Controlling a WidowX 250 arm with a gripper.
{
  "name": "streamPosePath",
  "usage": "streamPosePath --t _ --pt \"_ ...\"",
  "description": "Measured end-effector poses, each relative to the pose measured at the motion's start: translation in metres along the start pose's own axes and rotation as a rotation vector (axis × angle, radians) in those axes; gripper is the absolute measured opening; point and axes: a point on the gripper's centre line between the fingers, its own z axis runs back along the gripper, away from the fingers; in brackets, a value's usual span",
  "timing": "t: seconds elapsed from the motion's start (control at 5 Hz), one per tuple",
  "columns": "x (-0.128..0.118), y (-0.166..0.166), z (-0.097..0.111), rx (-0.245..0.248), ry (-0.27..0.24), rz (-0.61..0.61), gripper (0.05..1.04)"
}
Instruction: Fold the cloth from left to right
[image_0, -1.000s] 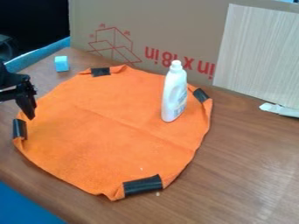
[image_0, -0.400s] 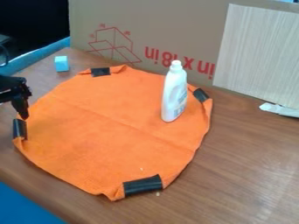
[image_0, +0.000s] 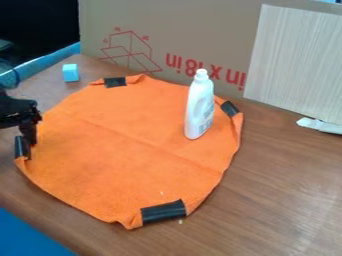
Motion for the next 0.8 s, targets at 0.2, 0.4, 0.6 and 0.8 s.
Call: streamPosePath --t 0.2,0.4,0.6,0.8 --pt "-0.005 0.003 -0.011 0.02 0.04 0.018 0.852" --pt "-0.005 0.004 -0.012 0.023 0.041 0.022 0.556" --pt "-0.008 0.001 -0.011 0.008 0.061 0.003 0.285" --pt "-0.003 -0.005 0.002 -0.03 0.054 -0.012 0.119"
